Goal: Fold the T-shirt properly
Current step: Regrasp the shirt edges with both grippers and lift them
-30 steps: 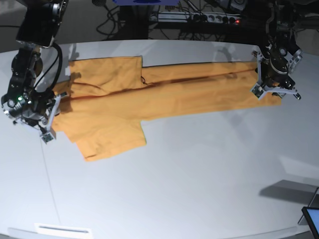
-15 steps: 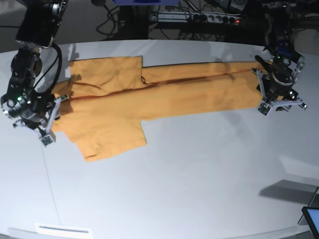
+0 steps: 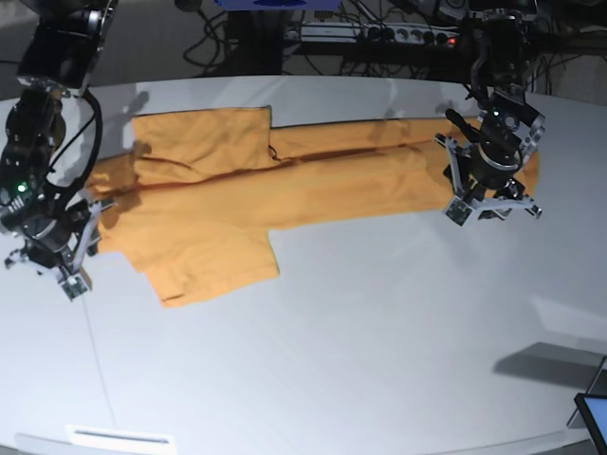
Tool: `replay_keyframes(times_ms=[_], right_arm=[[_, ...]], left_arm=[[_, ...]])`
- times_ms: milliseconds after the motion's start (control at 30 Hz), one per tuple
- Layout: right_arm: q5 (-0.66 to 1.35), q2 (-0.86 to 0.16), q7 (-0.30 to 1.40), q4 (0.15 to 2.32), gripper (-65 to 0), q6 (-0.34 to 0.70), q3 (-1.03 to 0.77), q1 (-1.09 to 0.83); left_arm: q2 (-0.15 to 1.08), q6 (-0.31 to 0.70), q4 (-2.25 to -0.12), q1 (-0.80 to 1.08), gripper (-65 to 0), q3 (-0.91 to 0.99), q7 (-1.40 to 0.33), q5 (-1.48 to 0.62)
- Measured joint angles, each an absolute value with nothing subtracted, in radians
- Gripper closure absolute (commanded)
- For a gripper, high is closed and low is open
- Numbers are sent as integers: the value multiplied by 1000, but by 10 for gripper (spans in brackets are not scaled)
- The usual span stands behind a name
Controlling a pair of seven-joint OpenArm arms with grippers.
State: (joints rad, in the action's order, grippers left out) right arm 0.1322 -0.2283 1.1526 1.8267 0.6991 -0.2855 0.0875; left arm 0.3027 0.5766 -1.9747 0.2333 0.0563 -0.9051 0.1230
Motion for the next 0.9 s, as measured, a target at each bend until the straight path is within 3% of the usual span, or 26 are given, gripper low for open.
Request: replay_keyframes(times_ms=[100, 533, 900], right_arm=[[133, -205, 1147, 1850, 0, 699, -285, 71], [135, -187, 1056, 1850, -1, 700, -52, -40], [129, -170, 1049, 1752, -1, 700, -48, -36]], left_arm=[[302, 576, -1975, 233, 0, 62, -906, 126], [299, 576, -1975, 261, 0, 65, -902, 128], [303, 574, -1969, 324, 0, 65, -900, 131]])
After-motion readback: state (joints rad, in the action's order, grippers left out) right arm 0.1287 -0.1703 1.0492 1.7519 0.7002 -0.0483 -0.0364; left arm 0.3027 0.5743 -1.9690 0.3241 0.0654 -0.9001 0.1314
